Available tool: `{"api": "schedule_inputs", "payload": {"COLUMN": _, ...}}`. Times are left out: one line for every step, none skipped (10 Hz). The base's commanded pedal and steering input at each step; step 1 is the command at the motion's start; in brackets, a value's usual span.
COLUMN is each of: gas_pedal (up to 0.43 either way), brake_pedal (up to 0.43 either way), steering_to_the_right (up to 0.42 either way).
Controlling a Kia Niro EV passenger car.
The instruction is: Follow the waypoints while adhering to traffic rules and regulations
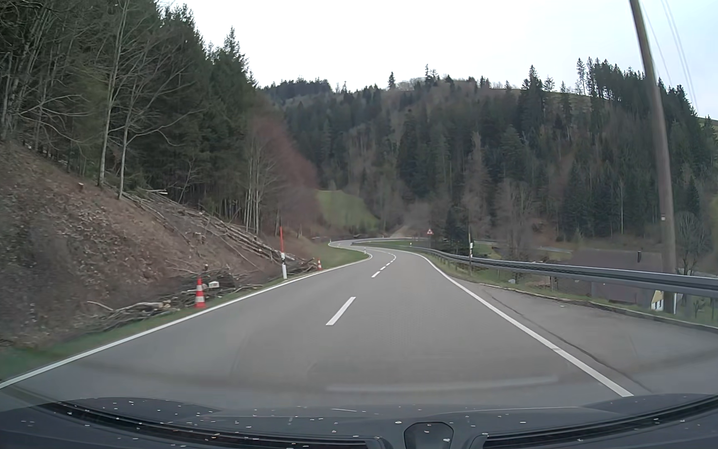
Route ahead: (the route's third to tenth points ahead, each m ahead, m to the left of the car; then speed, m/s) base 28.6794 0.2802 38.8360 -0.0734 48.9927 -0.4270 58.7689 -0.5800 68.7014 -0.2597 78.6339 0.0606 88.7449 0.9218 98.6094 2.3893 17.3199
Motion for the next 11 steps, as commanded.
{"api": "schedule_inputs", "payload": {"gas_pedal": 0.000, "brake_pedal": 0.067, "steering_to_the_right": 0.013}}
{"api": "schedule_inputs", "payload": {"gas_pedal": 0.000, "brake_pedal": 0.067, "steering_to_the_right": 0.012}}
{"api": "schedule_inputs", "payload": {"gas_pedal": 0.000, "brake_pedal": 0.067, "steering_to_the_right": 0.008}}
{"api": "schedule_inputs", "payload": {"gas_pedal": 0.000, "brake_pedal": 0.067, "steering_to_the_right": 0.006}}
{"api": "schedule_inputs", "payload": {"gas_pedal": 0.000, "brake_pedal": 0.073, "steering_to_the_right": 0.007}}
{"api": "schedule_inputs", "payload": {"gas_pedal": 0.000, "brake_pedal": 0.073, "steering_to_the_right": 0.006}}
{"api": "schedule_inputs", "payload": {"gas_pedal": 0.000, "brake_pedal": 0.073, "steering_to_the_right": 0.006}}
{"api": "schedule_inputs", "payload": {"gas_pedal": 0.000, "brake_pedal": 0.073, "steering_to_the_right": 0.006}}
{"api": "schedule_inputs", "payload": {"gas_pedal": 0.000, "brake_pedal": 0.067, "steering_to_the_right": 0.008}}
{"api": "schedule_inputs", "payload": {"gas_pedal": 0.000, "brake_pedal": 0.073, "steering_to_the_right": 0.008}}
{"api": "schedule_inputs", "payload": {"gas_pedal": 0.000, "brake_pedal": 0.073, "steering_to_the_right": 0.008}}
